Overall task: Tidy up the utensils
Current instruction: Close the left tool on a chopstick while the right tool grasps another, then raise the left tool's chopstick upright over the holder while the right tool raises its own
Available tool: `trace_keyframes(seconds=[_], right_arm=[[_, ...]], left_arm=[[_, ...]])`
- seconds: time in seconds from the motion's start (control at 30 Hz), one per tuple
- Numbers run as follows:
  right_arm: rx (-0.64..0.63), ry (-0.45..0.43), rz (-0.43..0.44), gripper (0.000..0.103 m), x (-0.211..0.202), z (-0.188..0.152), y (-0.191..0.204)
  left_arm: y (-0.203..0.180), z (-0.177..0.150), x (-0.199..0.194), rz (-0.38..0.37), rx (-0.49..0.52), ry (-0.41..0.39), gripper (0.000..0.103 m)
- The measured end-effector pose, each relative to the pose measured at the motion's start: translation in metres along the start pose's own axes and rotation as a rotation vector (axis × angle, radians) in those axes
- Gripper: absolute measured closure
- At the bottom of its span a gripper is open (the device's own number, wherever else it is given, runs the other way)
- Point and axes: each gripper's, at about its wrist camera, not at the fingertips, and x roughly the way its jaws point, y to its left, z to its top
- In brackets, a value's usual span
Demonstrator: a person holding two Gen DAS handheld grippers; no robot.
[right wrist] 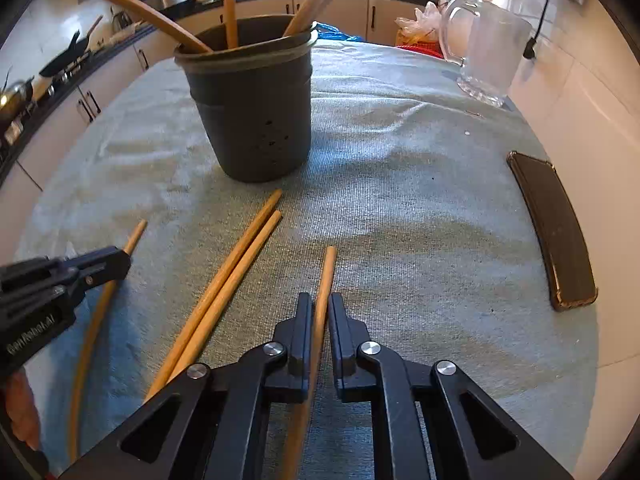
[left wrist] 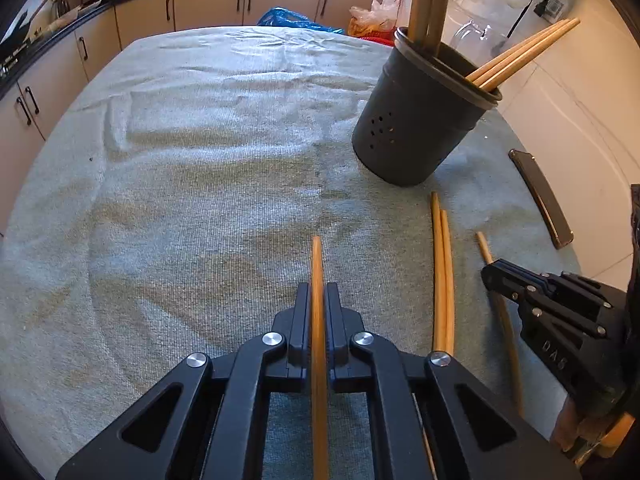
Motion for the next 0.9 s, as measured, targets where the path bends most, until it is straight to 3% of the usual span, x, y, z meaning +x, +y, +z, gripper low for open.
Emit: trace_keyframes(seconds=[0.2, 0.57, 0.9], right_arm=[[0.047, -0.094, 0.06, 0.096, -0.031, -0.006, -0.013], [0.057, -0.337, 0.077, 0.096, -0.119, -0.024, -0.017], [0.032, -0.445, 0.095, 0.096, -0.172, -0.046, -0.011]], left_arm=[[0.002, -0.007, -0.037, -0.003, -0.003, -0.088, 0.097], [-0.017, -0.03, -0.125, 0.03, 0.071, -0.3, 0.097], [-0.031, -0.051, -0.159, 0.046, 0.1, -0.356, 0.097]])
